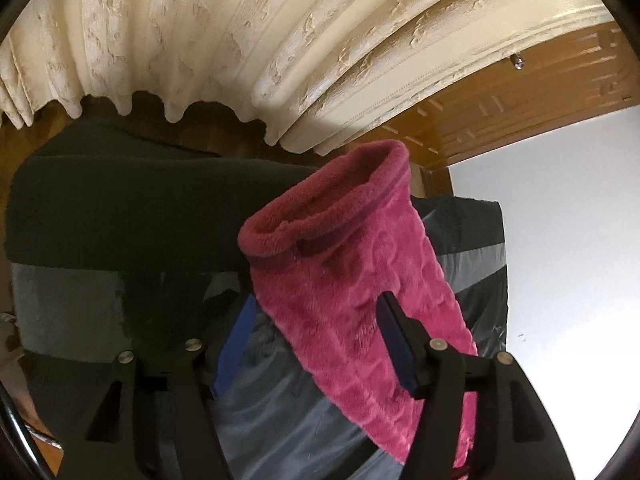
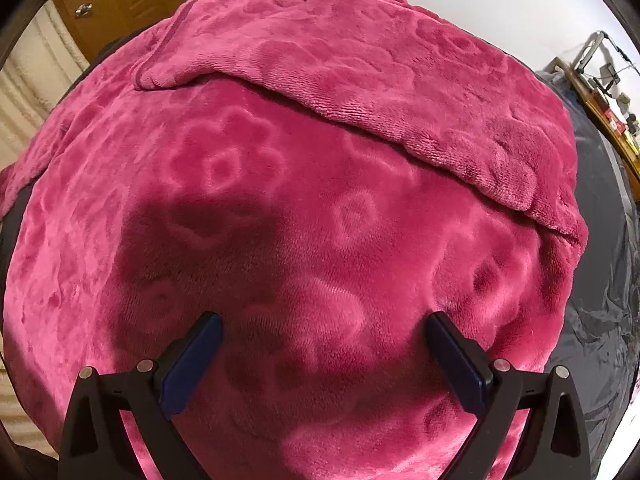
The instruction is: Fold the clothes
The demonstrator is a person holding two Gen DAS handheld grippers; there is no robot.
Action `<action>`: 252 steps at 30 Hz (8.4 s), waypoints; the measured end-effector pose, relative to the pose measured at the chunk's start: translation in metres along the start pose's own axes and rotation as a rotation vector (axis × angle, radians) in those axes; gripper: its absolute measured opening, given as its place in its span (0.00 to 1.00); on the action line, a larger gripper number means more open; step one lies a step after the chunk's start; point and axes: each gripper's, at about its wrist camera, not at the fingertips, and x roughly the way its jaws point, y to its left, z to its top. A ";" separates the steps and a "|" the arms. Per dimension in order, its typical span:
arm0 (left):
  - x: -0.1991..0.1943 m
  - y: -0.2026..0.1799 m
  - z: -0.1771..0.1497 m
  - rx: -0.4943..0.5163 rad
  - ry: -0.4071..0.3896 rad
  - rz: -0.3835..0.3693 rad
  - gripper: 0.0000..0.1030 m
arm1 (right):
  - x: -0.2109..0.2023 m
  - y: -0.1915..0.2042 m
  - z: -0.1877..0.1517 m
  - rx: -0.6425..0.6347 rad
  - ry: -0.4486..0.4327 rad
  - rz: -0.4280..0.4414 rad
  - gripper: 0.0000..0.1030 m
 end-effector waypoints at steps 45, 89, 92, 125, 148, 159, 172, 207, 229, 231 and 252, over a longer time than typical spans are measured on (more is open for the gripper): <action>-0.058 -0.293 -0.130 0.663 -0.097 -0.265 0.11 | 0.035 -0.004 0.017 0.020 -0.058 0.012 1.00; 0.008 -0.326 -0.610 1.636 0.559 -0.403 0.13 | -0.078 -0.199 -0.087 0.601 -0.296 0.222 1.00; 0.016 -0.306 -0.623 1.679 0.617 -0.368 0.24 | -0.082 -0.207 -0.086 0.633 -0.307 0.259 1.00; 0.067 -0.258 -0.369 1.310 0.409 -0.109 0.67 | -0.017 -0.165 0.037 0.350 -0.182 0.316 0.99; 0.056 -0.277 -0.358 1.273 0.429 -0.123 0.69 | -0.057 -0.163 0.006 0.178 -0.219 0.093 0.93; 0.066 -0.312 -0.349 1.245 0.384 -0.145 0.70 | -0.015 -0.166 0.051 0.264 -0.187 0.242 0.93; 0.082 -0.317 -0.344 1.206 0.377 -0.111 0.70 | -0.048 -0.145 0.054 0.249 -0.288 0.218 0.15; 0.069 -0.275 -0.362 1.462 0.390 -0.099 0.75 | -0.016 -0.104 0.036 0.122 -0.137 0.060 0.61; 0.025 -0.231 -0.396 1.615 0.684 -0.130 0.77 | -0.041 -0.062 -0.054 0.162 0.029 0.050 0.63; 0.033 -0.223 -0.396 1.584 0.687 -0.101 0.77 | -0.032 -0.060 -0.060 0.180 0.050 0.050 0.63; -0.046 -0.117 -0.387 1.447 0.557 0.009 0.78 | -0.090 -0.050 -0.195 0.186 -0.055 0.087 0.87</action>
